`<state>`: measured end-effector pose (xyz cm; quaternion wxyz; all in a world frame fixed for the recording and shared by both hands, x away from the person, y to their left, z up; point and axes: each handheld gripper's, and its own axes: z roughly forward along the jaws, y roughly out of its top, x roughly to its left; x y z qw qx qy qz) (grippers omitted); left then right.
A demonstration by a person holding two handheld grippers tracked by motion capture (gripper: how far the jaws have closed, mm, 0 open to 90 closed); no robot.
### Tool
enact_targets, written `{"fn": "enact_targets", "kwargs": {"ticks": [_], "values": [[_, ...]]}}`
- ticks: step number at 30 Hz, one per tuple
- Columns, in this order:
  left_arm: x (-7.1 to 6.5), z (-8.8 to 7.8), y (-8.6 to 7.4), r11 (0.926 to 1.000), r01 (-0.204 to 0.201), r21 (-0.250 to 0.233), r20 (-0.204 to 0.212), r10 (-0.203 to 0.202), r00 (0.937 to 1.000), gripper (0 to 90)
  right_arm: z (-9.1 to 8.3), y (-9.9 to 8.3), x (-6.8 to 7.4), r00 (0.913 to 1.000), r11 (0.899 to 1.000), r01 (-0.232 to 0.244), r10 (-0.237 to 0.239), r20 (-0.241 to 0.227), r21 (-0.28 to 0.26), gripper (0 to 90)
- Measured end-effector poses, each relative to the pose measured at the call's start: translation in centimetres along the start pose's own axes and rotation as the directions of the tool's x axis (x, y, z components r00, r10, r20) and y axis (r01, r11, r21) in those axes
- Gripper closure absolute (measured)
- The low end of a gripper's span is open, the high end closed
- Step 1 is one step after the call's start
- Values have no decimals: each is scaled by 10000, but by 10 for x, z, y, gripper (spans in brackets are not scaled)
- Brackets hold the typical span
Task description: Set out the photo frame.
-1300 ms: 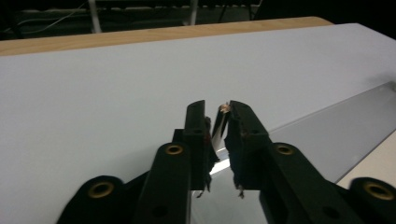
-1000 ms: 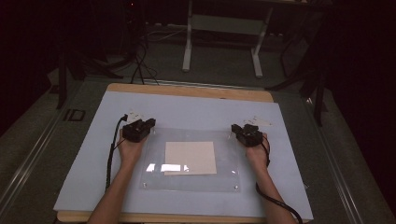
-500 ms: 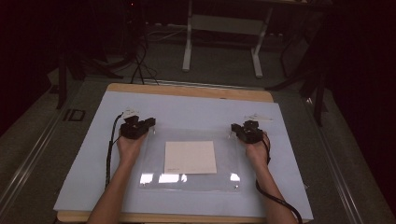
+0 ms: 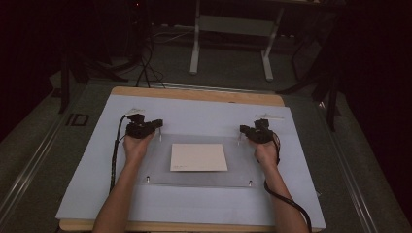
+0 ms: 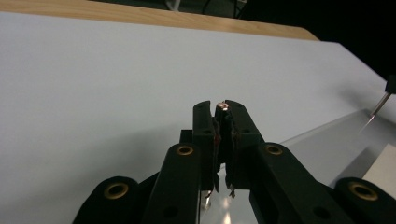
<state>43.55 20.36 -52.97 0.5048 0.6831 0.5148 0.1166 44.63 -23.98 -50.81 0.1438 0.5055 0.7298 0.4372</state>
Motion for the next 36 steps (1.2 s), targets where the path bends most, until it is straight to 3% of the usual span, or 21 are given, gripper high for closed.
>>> {"fn": "enact_targets", "kwargs": {"ticks": [5,10,20,23,24,29,36], "values": [[4,6,5,9995,240,201,25,-240,9997,853,5,5,-4,9997,9996,-250,252,-73,161,860],[7,14,8,9969,761,181,-51,-760,9971,855,10,9,-8,9986,9983,-506,510,-139,300,859],[8,18,10,9939,1066,283,-190,-1061,9942,855,13,13,-10,9980,9972,-605,613,-170,431,854],[7,20,11,9926,1172,333,-375,-1159,9925,856,14,13,-10,9986,9977,-511,515,-92,445,849],[8,21,11,9903,1357,314,-321,-1347,9904,855,14,14,-9,9989,9977,-464,466,-36,495,844],[10,22,11,9873,1556,321,-276,-1548,9876,856,12,14,-7,9998,9986,-179,172,140,507,822],[10,23,13,9853,1644,458,-294,-1632,9862,855,-8,14,-5,9995,9993,306,-306,5,195,777]]}}
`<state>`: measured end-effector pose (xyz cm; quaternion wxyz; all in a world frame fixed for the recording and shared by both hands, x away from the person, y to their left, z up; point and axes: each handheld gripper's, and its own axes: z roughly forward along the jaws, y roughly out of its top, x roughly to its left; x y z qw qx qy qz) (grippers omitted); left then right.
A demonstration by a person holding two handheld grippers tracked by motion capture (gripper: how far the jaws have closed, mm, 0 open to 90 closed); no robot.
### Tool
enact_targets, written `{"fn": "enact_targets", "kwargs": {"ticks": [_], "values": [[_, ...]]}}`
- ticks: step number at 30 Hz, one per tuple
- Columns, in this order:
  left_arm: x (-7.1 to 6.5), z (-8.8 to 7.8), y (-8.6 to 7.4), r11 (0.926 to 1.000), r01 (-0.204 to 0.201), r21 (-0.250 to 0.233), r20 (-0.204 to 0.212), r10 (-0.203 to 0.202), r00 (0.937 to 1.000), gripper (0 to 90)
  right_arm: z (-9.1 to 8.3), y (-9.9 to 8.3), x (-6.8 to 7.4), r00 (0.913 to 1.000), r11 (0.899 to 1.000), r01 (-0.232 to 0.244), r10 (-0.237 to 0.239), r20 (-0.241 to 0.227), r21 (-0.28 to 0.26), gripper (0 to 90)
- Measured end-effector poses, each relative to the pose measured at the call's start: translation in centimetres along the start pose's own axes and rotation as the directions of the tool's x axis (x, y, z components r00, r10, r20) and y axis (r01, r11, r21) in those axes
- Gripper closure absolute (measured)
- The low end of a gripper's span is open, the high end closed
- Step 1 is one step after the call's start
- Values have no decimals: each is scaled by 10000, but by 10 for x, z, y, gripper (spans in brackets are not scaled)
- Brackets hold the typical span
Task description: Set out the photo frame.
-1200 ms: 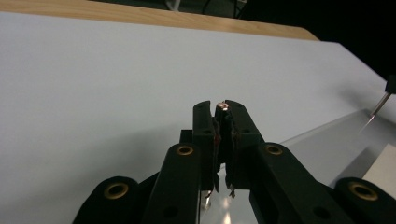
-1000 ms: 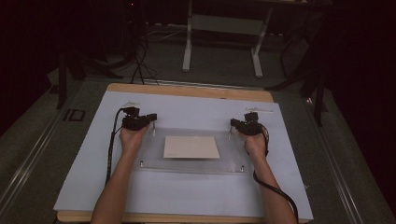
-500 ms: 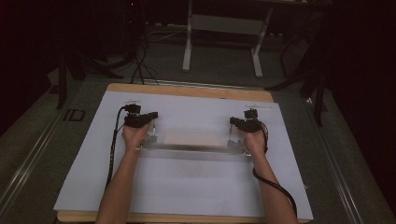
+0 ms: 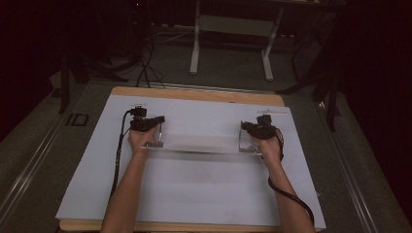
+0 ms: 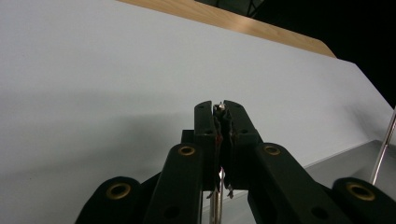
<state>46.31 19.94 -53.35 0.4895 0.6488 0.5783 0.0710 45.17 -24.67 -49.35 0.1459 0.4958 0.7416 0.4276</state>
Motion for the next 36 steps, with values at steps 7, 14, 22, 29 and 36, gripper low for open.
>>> {"fn": "enact_targets", "kwargs": {"ticks": [7,14,22,29,36], "values": [[0,1,2,9999,77,145,-6,-77,10000,855,-20,-7,5,9978,9973,623,-632,-223,-384,740],[0,1,2,9999,90,145,-2,-90,10000,855,-30,-17,7,9930,9926,1116,-1133,-346,-472,714],[1,2,3,9996,155,223,-7,-155,9999,855,-43,-28,8,9859,9855,1586,-1614,-451,-602,664],[1,2,3,9995,199,228,-8,-199,9998,855,-64,-38,4,9785,9763,1913,-1977,-580,-1010,621],[1,2,3,9995,193,233,2,-193,9998,855,-66,-47,3,9641,9630,2568,-2611,-474,-822,573]]}}
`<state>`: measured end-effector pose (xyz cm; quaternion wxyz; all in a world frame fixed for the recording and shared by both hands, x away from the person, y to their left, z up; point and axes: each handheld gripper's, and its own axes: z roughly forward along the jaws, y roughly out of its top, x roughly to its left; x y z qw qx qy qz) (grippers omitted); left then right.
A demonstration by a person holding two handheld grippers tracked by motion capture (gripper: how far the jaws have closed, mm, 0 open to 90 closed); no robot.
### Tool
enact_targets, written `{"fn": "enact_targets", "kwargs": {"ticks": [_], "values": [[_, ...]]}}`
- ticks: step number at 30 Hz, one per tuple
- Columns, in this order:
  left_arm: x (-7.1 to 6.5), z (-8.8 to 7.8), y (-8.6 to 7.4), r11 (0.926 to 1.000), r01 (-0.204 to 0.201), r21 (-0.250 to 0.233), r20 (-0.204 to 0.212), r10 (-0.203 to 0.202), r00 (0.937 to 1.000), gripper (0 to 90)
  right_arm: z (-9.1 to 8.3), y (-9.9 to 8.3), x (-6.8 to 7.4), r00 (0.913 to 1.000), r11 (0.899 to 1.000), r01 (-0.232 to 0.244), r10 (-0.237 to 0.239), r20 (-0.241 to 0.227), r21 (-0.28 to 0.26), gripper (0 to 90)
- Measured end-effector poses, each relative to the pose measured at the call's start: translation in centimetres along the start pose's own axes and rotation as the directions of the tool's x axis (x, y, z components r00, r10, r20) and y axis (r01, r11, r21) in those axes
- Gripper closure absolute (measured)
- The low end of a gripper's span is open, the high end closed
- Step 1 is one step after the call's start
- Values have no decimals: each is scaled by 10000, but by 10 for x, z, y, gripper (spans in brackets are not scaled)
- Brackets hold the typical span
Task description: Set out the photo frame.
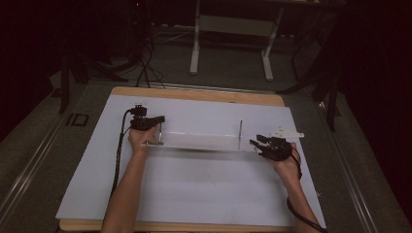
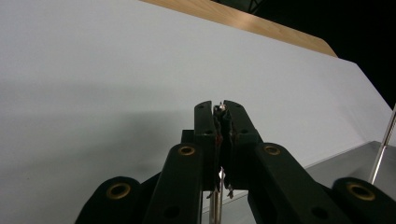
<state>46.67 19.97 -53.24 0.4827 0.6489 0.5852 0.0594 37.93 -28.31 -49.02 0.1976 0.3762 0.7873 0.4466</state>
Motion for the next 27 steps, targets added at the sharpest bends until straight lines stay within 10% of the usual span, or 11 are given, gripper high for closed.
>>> {"fn": "enact_targets", "kwargs": {"ticks": [16,27], "values": [[1,1,1,10000,83,34,15,-83,10000,854,-4,-7,-2,9987,9993,370,-370,-359,-30,509],[1,1,0,10000,70,-19,45,-70,10000,854,-4,4,22,9780,9808,1768,-1845,-969,-827,451]]}}
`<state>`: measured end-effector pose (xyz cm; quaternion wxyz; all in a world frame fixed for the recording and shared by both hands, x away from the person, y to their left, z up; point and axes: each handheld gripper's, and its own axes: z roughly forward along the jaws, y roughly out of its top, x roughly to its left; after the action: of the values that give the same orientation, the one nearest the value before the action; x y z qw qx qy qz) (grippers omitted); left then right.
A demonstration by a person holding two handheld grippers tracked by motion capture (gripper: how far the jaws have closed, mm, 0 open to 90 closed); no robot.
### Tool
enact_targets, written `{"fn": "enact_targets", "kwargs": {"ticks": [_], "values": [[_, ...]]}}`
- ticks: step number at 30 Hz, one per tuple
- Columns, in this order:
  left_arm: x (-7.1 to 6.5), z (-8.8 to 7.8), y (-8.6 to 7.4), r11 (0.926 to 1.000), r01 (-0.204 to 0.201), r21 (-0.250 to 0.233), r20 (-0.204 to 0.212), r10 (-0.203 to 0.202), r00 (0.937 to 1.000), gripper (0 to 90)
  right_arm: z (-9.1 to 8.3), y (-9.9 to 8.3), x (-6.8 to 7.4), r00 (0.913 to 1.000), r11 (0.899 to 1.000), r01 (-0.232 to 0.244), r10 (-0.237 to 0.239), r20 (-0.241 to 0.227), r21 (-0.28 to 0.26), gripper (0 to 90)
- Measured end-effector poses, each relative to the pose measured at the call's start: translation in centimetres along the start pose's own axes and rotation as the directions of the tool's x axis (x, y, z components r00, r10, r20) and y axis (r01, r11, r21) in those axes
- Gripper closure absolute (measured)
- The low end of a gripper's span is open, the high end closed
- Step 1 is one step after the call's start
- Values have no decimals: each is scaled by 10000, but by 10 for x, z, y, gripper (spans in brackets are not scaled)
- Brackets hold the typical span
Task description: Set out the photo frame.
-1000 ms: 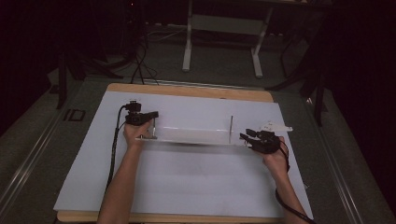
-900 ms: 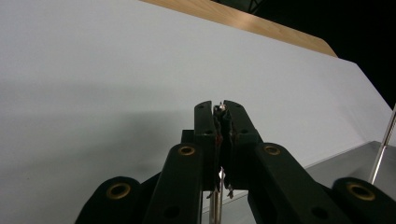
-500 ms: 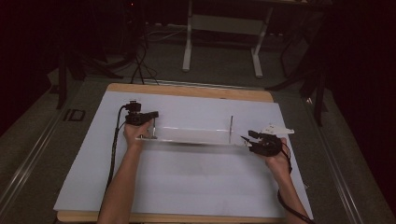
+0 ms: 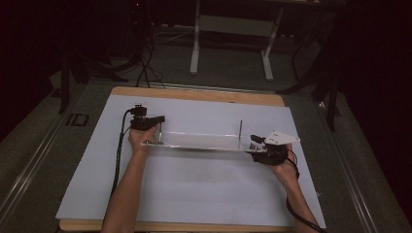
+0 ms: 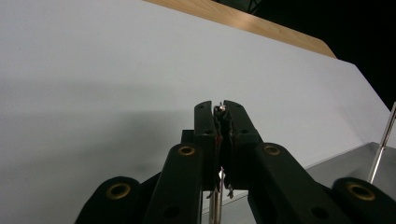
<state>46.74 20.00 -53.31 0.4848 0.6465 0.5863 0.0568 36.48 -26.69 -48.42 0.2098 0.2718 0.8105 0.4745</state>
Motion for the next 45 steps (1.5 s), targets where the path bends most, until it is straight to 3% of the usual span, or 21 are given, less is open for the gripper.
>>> {"fn": "enact_targets", "kwargs": {"ticks": [7,10,17,27,34,38,45], "values": [[1,0,0,10000,72,-33,45,-71,10000,853,-1,2,3,9992,9993,204,-214,-335,-308,506],[1,0,-1,9999,129,-102,106,-128,9999,853,0,2,3,9968,9987,-60,19,-805,-510,502],[2,0,-3,9997,168,-204,177,-165,9997,846,1,3,1,9955,9983,-340,296,-895,-480,502],[4,-5,-4,9984,-333,-456,26,335,9994,737,2,5,0,9951,9973,-482,431,-885,-554,502],[6,-24,-11,9932,-788,-856,159,805,9966,675,2,7,-2,9947,9964,-627,576,-855,-576,502],[7,-36,-14,9884,-1252,-864,-92,1248,9921,655,3,8,-3,9946,9957,-693,643,-815,-608,502],[10,-54,-16,9832,-1455,-1102,-120,1451,9894,625,4,11,-5,9936,9938,-895,844,-757,-667,502]]}}
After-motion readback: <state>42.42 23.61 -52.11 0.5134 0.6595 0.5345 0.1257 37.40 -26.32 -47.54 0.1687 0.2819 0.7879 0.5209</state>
